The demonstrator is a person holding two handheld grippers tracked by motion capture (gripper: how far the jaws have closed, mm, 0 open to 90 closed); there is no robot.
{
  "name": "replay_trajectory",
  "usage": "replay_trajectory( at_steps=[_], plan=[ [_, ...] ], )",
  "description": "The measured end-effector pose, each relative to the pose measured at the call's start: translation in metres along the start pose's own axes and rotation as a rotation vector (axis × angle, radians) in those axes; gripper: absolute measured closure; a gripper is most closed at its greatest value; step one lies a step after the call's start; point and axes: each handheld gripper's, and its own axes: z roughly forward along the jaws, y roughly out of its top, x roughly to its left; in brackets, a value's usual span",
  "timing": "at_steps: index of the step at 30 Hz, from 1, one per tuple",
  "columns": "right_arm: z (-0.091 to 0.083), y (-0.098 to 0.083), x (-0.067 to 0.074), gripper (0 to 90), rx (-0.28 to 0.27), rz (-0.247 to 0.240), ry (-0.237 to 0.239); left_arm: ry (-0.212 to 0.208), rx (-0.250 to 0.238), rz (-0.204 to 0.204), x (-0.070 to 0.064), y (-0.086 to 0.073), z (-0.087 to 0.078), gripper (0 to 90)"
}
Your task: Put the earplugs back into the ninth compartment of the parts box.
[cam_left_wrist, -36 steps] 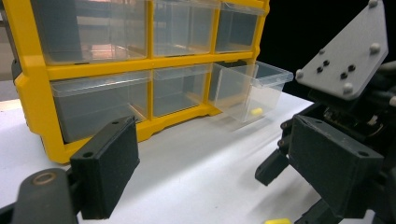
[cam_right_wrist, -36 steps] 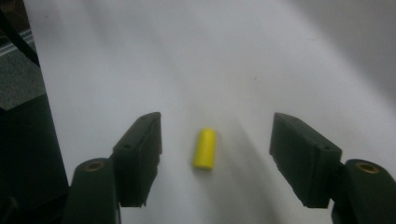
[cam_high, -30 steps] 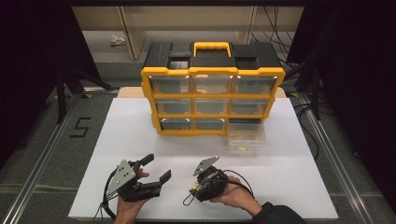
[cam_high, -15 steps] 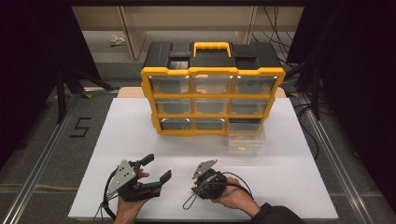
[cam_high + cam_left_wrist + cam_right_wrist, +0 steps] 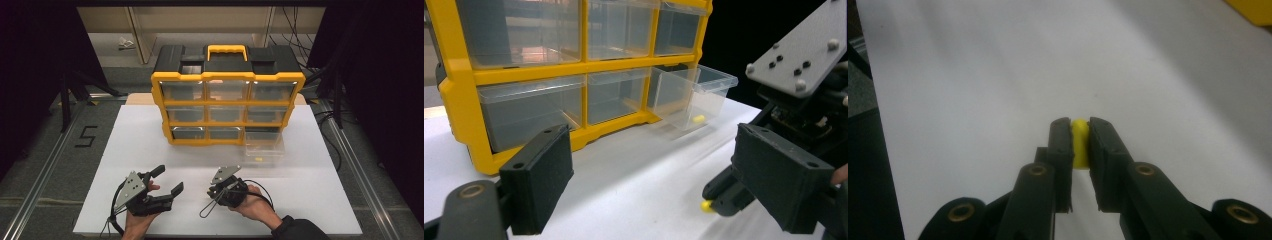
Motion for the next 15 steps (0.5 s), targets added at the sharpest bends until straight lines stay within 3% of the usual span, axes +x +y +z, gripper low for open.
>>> replay_trajectory(
  at_steps=[15],
  plan=[
    [-0.04, 0.007, -0.026, 80.7, -0.184, 0.092, -0.088, 0.002, 0.001, 0.001, 0.0, 0.0, 0.0, 15.6]
  ],
)
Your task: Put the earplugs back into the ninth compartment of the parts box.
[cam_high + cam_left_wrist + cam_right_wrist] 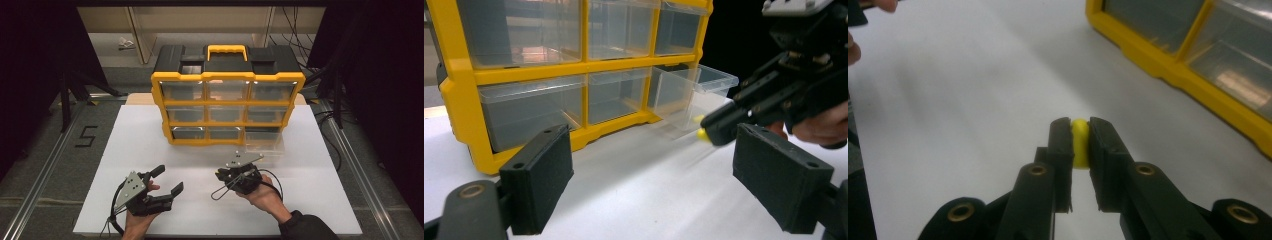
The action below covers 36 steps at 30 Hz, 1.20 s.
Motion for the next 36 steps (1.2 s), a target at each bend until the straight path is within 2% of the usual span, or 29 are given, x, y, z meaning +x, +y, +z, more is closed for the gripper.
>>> replay_trajectory(
  at_steps=[13, 36],
  plan=[
    [-0.032, 0.008, -0.026, 80.6, -0.107, 0.057, -0.055, 0.002, 0.002, 0.0, 0.0, 0.0, 0.0, 15.7],
    [-0.065, 0.007, -0.064, 80.6, -0.224, 0.16, -0.164, 0.003, 0.001, -0.001, 0.0, 0.0, 0.0, 15.6]
  ],
)
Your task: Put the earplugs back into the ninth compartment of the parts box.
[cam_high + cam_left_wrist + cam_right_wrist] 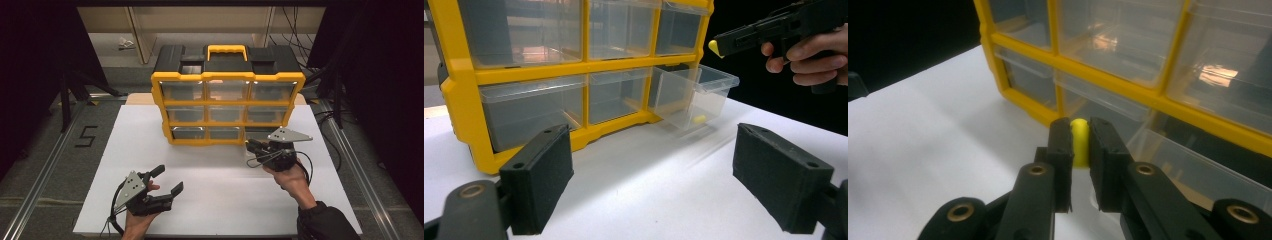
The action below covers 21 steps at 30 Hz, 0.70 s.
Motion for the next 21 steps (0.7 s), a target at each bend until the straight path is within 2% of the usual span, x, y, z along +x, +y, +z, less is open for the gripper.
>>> replay_trajectory(
  at_steps=[21],
  plan=[
    [-0.003, -0.01, -0.035, 80.3, 0.007, 0.091, -0.103, 0.0, -0.001, -0.001, 0.0, 0.0, 0.0, 15.7]
  ],
)
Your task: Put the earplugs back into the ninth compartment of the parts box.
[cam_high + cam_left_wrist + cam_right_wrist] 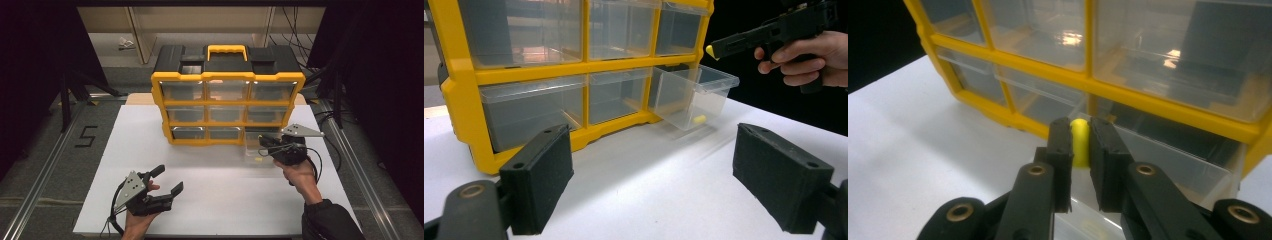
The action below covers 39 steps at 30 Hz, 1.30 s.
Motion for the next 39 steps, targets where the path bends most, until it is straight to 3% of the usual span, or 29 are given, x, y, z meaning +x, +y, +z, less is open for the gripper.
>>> replay_trajectory(
  at_steps=[15, 22, 28, 39],
  plan=[
    [0.007, -0.008, -0.01, 78.3, 0.015, 0.03, -0.033, 0.0, 0.001, 0.0, 0.0, 0.0, 0.0, 15.7],
    [0.008, -0.008, -0.011, 64.2, 0.014, 0.048, -0.009, 0.0, 0.002, -0.001, 0.0, 0.0, 0.0, 15.7],
    [0.006, -0.004, -0.004, 55.1, 0.009, 0.04, 0.012, 0.0, 0.002, 0.0, 0.0, 0.0, 0.0, 15.7],
    [0.0, 0.002, 0.021, 42.4, -0.029, -0.004, 0.049, -0.003, 0.005, 0.0, 0.0, 0.0, 0.001, 15.7]
  ],
)
